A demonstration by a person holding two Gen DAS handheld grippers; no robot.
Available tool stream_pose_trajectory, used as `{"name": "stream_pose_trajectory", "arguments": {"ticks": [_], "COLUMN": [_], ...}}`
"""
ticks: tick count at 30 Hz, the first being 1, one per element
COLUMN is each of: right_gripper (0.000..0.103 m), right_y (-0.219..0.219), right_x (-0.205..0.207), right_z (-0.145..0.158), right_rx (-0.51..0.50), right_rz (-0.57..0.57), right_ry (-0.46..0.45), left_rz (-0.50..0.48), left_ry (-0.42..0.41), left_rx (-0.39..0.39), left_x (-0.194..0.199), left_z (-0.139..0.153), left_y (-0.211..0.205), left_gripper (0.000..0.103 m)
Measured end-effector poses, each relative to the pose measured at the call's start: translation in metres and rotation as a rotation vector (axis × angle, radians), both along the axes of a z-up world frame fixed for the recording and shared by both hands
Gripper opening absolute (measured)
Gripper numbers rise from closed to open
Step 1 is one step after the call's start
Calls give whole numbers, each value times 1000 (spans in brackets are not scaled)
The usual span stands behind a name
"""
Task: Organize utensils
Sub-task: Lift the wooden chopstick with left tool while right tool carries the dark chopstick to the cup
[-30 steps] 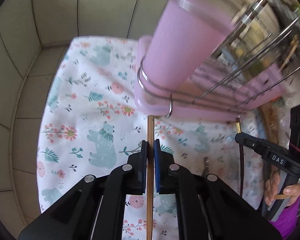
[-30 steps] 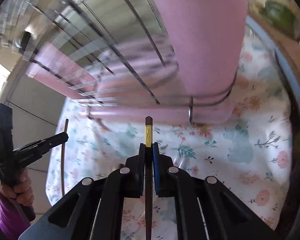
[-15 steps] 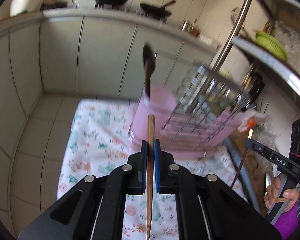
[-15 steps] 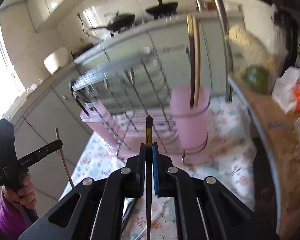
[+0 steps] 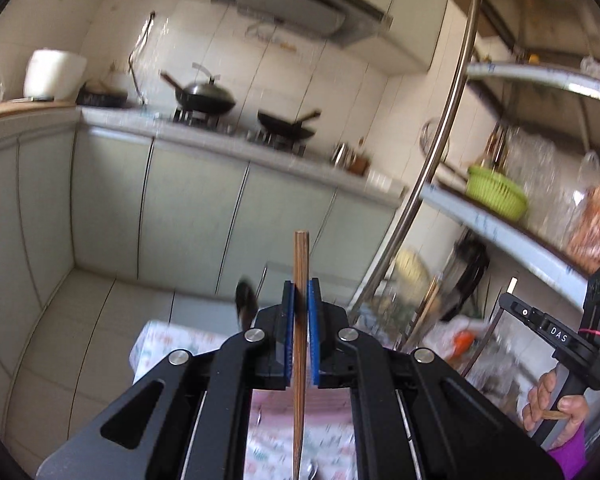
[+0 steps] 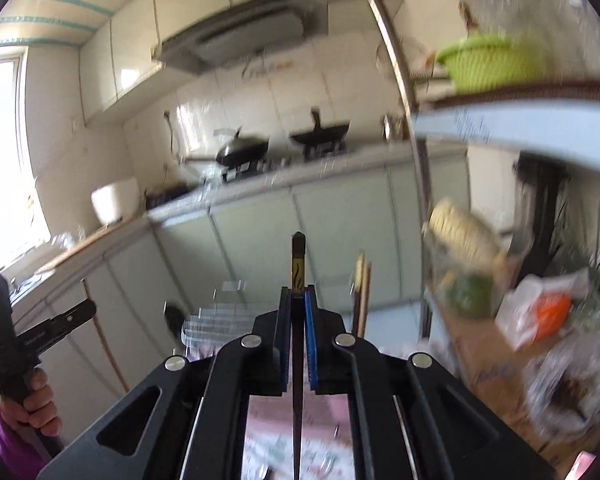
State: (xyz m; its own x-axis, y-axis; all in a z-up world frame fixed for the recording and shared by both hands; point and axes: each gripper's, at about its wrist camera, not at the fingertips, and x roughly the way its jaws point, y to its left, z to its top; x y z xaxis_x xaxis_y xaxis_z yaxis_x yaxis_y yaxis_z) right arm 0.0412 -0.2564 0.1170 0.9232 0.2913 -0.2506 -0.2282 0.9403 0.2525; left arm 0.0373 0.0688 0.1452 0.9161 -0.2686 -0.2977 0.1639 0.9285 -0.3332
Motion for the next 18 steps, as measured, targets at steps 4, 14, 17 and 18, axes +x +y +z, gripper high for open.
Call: {"name": "stream_pose_trajectory", "arguments": {"ticks": [4, 14, 17, 18], "right_gripper": [6, 6, 6, 6], "right_y": [-9, -10, -8, -8], "right_x": [-1, 24, 41, 47], "right_z": [29, 53, 40, 35], "right_rx": [13, -28, -24, -23], "right_rz": [-51, -153, -156, -157], "right_ry": [-94, -228, -204, -193], "left_rz": [6, 85, 117, 124], "left_ry": [-55, -156, -158, -159], "left_rx": [-23, -24, -4, 3], "left_x": [8, 40, 57, 60], "left_z": [24, 45, 42, 41], "left_y": [-2, 3, 4, 4], "left_gripper": [6, 6, 6, 6]}}
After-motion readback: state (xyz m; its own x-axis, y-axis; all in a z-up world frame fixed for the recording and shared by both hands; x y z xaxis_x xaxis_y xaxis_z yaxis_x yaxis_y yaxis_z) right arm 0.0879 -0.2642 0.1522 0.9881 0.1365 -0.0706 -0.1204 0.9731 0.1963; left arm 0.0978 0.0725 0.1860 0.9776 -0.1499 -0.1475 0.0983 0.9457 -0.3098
